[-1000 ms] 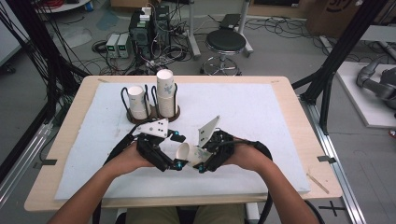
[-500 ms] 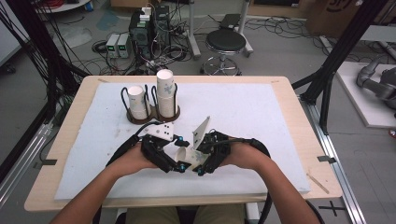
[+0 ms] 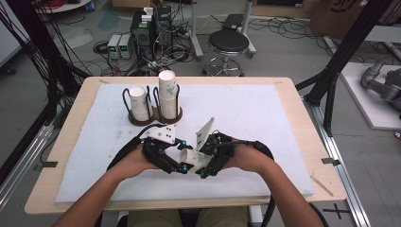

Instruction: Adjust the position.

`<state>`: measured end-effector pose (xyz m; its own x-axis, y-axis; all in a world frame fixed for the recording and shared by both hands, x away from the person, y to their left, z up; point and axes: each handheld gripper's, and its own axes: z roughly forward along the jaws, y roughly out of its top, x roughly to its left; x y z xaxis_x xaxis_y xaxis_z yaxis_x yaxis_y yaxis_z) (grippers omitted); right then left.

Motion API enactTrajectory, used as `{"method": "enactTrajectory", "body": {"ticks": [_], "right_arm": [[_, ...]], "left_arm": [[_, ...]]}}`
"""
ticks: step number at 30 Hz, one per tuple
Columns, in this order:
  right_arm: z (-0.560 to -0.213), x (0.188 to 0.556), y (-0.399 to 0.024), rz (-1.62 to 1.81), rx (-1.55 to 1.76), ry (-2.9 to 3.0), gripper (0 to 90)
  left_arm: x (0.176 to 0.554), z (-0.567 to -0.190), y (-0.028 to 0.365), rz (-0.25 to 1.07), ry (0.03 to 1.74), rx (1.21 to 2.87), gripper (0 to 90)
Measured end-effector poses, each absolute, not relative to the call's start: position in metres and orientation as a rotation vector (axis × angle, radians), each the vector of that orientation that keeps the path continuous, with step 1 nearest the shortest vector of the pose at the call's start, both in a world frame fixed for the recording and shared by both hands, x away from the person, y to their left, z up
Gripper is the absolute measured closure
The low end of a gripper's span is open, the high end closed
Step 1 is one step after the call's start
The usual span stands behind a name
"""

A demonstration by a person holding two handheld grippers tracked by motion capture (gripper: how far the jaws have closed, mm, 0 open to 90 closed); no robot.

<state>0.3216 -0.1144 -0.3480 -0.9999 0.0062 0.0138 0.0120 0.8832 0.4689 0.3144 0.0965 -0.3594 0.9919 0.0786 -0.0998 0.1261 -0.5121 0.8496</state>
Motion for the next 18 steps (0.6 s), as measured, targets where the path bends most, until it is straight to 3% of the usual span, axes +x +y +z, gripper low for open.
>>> {"method": "enactTrajectory", "body": {"ticks": [2, 18], "right_arm": [[-0.346, 0.322, -0.119, -0.836, -0.073, -3.040, 20.0], [-0.336, 0.319, -0.161, -1.428, -0.251, -2.848, 20.0]], "left_arm": [[0.315, -0.359, 0.100, -0.048, 0.146, 2.094, 37.0], [0.320, -0.370, 0.125, -0.026, 0.229, 1.930, 37.1]]}}
